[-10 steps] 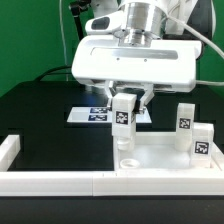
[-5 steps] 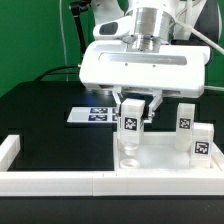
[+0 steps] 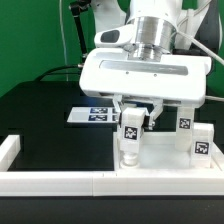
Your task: Assemble square table
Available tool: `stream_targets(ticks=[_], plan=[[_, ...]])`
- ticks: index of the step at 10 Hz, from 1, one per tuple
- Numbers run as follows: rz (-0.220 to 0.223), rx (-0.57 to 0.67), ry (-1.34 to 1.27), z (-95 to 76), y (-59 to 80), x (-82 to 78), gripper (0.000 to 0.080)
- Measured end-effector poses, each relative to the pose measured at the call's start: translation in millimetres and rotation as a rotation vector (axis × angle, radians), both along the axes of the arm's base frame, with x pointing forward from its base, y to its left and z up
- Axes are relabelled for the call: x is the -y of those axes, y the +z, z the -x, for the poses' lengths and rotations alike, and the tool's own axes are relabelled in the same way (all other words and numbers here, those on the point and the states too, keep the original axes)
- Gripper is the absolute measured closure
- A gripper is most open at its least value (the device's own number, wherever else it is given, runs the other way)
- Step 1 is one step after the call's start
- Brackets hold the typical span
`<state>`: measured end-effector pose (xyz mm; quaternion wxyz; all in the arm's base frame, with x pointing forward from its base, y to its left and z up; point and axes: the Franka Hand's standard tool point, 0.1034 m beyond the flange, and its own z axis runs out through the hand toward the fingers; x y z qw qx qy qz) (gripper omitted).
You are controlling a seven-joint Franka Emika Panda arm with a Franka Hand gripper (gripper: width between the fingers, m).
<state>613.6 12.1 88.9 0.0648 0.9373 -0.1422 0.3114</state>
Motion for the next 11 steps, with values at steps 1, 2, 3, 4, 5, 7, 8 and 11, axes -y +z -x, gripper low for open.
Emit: stream_targets(ticks=[1,2,3,4,5,7,8,11], plan=[[0.003,-0.001,0.002,-1.0,-2.2,-0.4,0.0509],[0.006,-0.001,0.004,-1.0,-4.2,-0.5,0.0509],[0.014,0.012,0.008,-1.1,-5.4,-1.2,0.0509],[0.019,0.007,0.011,0.7,-10.3,-1.1,0.0509],[0.021,0.003,0.011,1.3,-11.5,0.0,0.0509],[0.023,0.001,0.014,1.5,-11.8,0.0,0.0432],[0.024,0.000,0.016,1.5,-11.8,0.0,0.0296],[0.026,-0.001,0.019,1.6,-11.9,0.0,0.0160]])
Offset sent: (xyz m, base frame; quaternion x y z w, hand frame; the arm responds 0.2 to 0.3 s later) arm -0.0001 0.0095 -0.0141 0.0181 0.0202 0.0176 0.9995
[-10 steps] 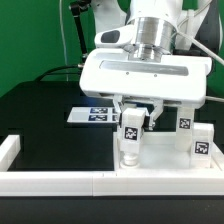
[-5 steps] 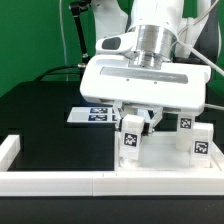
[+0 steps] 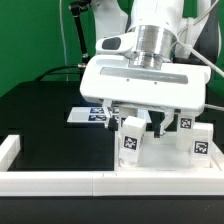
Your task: Assemble square table
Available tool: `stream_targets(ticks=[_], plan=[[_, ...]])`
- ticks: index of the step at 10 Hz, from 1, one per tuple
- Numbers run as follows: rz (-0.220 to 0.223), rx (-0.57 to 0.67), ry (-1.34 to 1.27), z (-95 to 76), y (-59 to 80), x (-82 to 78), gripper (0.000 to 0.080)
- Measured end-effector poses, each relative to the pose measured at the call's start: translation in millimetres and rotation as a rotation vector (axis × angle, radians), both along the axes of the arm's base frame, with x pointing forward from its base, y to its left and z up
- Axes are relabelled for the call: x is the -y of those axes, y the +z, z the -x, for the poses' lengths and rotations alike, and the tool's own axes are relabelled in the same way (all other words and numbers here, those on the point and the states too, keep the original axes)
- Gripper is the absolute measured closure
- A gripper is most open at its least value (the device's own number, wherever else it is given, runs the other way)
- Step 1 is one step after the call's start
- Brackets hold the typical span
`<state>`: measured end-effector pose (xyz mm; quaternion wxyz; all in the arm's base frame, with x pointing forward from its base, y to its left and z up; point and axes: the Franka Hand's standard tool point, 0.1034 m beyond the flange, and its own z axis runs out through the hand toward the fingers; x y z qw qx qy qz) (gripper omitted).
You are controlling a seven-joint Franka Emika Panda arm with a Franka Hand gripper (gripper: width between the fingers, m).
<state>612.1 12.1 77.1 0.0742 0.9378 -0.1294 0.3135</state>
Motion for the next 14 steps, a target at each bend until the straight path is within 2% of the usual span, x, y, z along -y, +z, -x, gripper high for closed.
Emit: stream_targets(ticks=[5,6,7,8,9,10,11,12,13,14], plan=[[-0.006,-0.020,-0.002,0.6,-1.4,0.5,0.0151],[-0.051,-0.075,-0.022,0.4,4.7,0.0,0.0151],[-0.101,-0.098,-0.048,-3.2,18.5,5.4,0.0151],[-0.140,-0.153,-0.066,-3.9,18.6,9.6,0.0151],[-0.153,-0.159,-0.076,-11.6,23.8,16.6,0.0151],[-0.159,-0.169,-0.083,-15.1,25.5,24.2,0.0151],[-0.214,-0.284,-0.101,-11.5,19.9,24.8,0.0151],[-0.265,-0.373,-0.111,-17.2,23.5,24.1,0.0151],[-0.284,-0.399,-0.121,-23.3,25.5,24.2,0.0151],[-0.326,-0.499,-0.137,-17.3,21.2,19.5,0.0151]])
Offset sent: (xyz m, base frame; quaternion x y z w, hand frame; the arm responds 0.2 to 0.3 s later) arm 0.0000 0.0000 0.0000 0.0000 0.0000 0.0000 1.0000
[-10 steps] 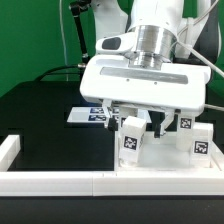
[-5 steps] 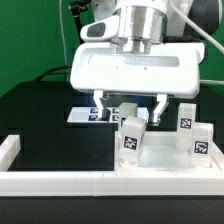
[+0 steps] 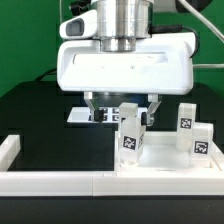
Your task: Assemble square table
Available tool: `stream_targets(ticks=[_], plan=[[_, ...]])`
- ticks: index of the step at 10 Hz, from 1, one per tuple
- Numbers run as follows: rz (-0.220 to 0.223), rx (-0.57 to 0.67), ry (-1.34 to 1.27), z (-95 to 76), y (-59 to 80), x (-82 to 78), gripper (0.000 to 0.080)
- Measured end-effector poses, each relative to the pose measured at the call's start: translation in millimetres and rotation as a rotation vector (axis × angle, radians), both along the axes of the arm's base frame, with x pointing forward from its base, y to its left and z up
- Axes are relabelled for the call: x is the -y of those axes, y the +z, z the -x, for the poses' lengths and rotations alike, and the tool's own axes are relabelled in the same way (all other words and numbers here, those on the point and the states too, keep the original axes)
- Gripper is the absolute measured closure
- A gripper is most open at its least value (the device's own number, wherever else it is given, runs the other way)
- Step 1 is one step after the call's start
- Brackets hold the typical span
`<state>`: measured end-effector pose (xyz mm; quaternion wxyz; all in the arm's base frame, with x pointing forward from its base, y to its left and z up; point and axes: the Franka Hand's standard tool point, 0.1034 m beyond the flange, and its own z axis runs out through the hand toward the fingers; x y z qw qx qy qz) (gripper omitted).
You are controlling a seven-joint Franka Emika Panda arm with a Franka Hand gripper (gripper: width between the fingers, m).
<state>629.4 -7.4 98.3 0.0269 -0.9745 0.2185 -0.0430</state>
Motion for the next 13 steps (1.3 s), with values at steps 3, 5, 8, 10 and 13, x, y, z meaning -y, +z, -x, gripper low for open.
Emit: stream_targets(ticks=[3,5,8,10,13], plan=[[-0.044,-0.119,-0.021,4.3,-9.4,-0.2,0.0151],[-0.037,-0.104,-0.042,7.3,-18.8,-10.2,0.0151],[-0.041,-0.107,-0.114,7.0,-18.5,-8.2,0.0414],[-0.048,-0.114,-0.270,7.0,-18.6,-8.2,0.0514],[-0.059,-0.127,-0.541,7.2,-18.7,-8.5,0.0512]])
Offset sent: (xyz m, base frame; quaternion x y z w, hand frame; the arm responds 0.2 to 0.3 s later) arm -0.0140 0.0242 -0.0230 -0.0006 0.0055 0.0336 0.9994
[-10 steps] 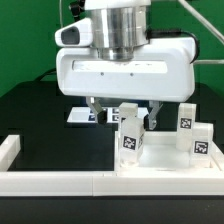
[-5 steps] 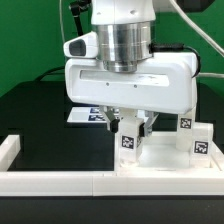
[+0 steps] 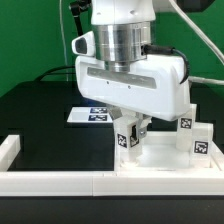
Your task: Assemble square table
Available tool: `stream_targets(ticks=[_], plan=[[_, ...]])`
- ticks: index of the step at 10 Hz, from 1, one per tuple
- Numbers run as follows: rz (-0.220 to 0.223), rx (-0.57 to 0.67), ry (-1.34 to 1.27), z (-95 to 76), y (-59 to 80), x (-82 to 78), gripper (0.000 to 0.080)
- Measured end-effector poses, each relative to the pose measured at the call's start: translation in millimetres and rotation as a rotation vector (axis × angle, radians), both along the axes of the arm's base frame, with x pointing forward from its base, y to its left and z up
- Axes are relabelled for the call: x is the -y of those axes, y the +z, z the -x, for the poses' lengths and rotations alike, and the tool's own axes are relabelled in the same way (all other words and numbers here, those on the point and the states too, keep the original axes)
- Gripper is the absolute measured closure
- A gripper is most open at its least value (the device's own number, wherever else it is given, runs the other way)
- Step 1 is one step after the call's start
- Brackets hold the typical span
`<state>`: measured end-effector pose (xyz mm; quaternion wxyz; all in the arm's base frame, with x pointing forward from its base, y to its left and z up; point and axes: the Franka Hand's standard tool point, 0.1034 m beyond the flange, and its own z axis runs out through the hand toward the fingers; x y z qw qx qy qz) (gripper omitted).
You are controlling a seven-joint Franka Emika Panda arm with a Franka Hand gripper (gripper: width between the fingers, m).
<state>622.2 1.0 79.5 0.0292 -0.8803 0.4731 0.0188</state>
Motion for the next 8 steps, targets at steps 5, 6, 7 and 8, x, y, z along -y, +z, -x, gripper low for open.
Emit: stream_targets(ticks=[5,6,7,8], plan=[[-0.017,0.054,-0.733,-4.4,-2.4,-10.1,0.0511],[-0.018,0.074,-0.773,-3.2,-2.5,-10.7,0.0511],[-0.016,0.074,-0.762,-3.4,-2.7,-10.9,0.0511],[-0.004,0.071,-0.682,-2.3,-3.2,-12.1,0.0408]])
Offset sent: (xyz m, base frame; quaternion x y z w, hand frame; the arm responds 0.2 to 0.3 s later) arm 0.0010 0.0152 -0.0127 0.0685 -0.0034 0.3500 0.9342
